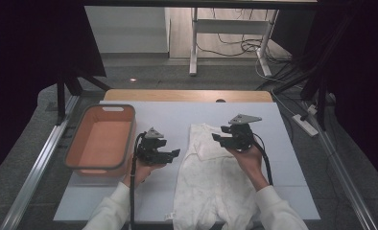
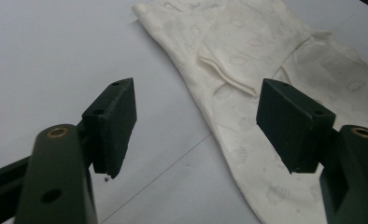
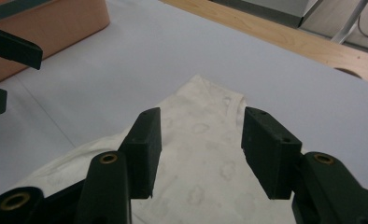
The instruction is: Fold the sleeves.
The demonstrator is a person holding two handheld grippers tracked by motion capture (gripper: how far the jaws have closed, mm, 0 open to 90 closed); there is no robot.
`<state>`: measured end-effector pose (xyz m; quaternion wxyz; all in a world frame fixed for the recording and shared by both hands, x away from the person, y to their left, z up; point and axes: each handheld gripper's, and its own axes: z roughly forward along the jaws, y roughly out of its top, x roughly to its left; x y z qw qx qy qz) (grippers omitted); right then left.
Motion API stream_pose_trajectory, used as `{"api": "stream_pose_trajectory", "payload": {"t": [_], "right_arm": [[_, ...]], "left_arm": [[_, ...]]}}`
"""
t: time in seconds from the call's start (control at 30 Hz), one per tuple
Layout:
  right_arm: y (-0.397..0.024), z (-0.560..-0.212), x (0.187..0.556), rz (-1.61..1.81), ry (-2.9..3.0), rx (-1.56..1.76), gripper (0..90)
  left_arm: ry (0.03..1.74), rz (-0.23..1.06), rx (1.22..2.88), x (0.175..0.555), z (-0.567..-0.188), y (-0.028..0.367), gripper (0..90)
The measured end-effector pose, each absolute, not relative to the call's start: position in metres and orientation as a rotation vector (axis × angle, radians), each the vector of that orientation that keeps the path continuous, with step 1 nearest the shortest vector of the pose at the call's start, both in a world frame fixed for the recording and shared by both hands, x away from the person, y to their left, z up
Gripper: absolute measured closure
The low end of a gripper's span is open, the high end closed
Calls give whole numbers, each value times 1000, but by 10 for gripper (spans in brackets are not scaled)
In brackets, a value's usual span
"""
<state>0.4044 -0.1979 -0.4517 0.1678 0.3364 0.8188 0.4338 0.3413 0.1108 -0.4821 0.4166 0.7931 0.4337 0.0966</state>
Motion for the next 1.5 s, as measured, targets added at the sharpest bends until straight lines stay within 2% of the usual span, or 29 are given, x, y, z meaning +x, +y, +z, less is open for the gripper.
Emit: {"api": "stream_pose_trajectory", "payload": {"t": [0.57, 1.03, 1.5], "right_arm": [[-201, -469, 402, 1138, 2430, 968, 421], [-221, -464, 398, 1163, 2409, 990, 362], [-240, -462, 394, 1157, 2362, 1015, 353]], "left_arm": [[1086, 240, 1993, 342, -483, 110, 291], [1077, 228, 1996, 348, -483, 105, 290], [1045, 227, 2001, 365, -480, 95, 291]]}}
